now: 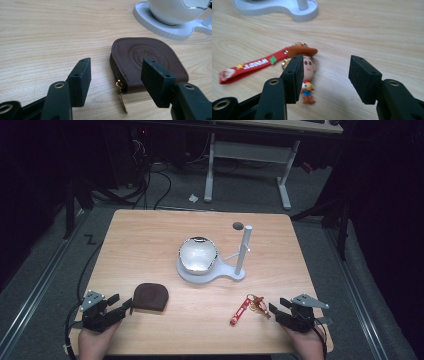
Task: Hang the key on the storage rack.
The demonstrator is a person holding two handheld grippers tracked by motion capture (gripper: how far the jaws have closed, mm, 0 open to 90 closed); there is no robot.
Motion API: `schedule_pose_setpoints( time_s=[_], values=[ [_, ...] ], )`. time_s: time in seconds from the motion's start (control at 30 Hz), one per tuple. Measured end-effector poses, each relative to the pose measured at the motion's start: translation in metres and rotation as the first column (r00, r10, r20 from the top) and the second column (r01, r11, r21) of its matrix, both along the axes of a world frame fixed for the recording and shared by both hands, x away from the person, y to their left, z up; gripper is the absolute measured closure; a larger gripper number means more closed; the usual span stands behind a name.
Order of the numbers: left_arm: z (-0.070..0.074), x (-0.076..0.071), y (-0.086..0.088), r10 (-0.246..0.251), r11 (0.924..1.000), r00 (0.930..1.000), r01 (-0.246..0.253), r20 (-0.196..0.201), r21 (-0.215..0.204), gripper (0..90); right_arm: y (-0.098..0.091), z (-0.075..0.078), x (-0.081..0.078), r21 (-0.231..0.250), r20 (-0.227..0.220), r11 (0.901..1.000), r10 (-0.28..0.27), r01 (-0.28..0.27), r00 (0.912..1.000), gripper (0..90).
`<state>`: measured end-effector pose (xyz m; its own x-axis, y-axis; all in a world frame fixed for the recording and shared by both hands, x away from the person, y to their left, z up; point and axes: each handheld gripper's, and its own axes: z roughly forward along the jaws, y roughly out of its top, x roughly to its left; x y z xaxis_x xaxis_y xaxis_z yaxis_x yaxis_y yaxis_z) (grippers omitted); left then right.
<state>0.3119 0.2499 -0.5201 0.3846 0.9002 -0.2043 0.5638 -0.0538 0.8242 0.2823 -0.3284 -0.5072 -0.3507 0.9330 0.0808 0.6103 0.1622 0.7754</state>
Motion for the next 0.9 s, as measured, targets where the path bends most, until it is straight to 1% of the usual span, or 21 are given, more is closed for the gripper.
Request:
schedule_pose_setpoints(
  time_s=[0.07,0.13,0.17,0.2,0.27,0.37,0.4,0.5,0.6,0.7,0.8,0.83,0.9],
  values=[
    [-0.0016,0.0014,-0.0008,-0.002,0.9998,1.0,0.003,-0.004,0.021,41.3,-0.0015,-0.0028,0.0013,-0.005,-0.004,1.0,-0.004,0.004,1.0,47.9],
    [-0.0025,0.0022,-0.0008,-0.004,0.9998,1.0,0.004,-0.008,0.02,40.9,-0.0027,-0.0043,0.0016,-0.007,-0.007,1.0,-0.005,0.005,1.0,48.4],
    [-0.0041,0.0035,-0.0001,-0.002,0.9998,0.9998,0.003,-0.019,0.02,40.7,-0.0033,-0.0049,0.0019,-0.01,-0.005,0.9999,-0.004,0.004,1.0,48.5],
    [-0.0045,0.0037,0.0001,-0.001,0.9997,0.9998,0.001,-0.021,0.023,40.7,-0.0035,-0.0051,0.0019,-0.01,-0.007,0.9999,-0.005,0.005,1.0,48.4],
    [-0.0046,0.0036,0.0006,0.001,0.9997,0.9998,-0.001,-0.021,0.024,40.7,-0.0036,-0.0056,0.0023,-0.012,-0.004,0.9999,-0.007,0.007,1.0,48.0],
    [-0.0049,0.0028,0.0021,0.005,0.9997,0.9998,-0.004,-0.019,0.023,40.5,-0.0028,-0.0068,0.0034,-0.031,0.004,0.9995,-0.011,0.011,0.9999,48.5],
    [-0.0046,0.0026,0.002,0.007,0.9997,0.9998,-0.006,-0.017,0.023,40.5,-0.0025,-0.007,0.0035,-0.029,0.003,0.9995,-0.012,0.012,0.9999,48.5],
    [-0.0045,0.0027,0.002,0.006,0.9998,0.9998,-0.005,-0.017,0.02,40.6,-0.0019,-0.008,0.0041,-0.043,0.006,0.9991,-0.002,0.003,1.0,48.6],
    [-0.005,0.003,0.0013,0.003,0.9996,0.9998,-0.002,-0.019,0.027,40.7,-0.0016,-0.0092,0.0042,-0.032,-0.003,0.9995,0.003,-0.003,1.0,48.5],
    [-0.0053,0.003,0.0008,0.002,0.9995,0.9998,-0.002,-0.018,0.03,40.8,-0.0015,-0.0099,0.0042,-0.033,-0.004,0.9994,0.007,-0.007,1.0,48.3],
    [-0.0053,0.0028,-0.0004,-0.002,0.9992,0.9999,0.002,-0.016,0.039,41.2,-0.0019,-0.0099,0.0047,-0.03,-0.004,0.9995,0.012,-0.013,0.9999,48.2],
    [-0.0055,0.0026,-0.0023,-0.005,0.9985,0.9999,0.006,-0.014,0.054,41.2,-0.0018,-0.0106,0.005,-0.043,0.005,0.9988,0.024,-0.024,0.9997,48.1],
    [-0.0057,0.0028,-0.0044,-0.01,0.9977,0.9999,0.01,-0.012,0.067,41.3,-0.0014,-0.0115,0.0052,-0.05,0.002,0.9984,0.027,-0.027,0.9996,47.8]
  ],
)
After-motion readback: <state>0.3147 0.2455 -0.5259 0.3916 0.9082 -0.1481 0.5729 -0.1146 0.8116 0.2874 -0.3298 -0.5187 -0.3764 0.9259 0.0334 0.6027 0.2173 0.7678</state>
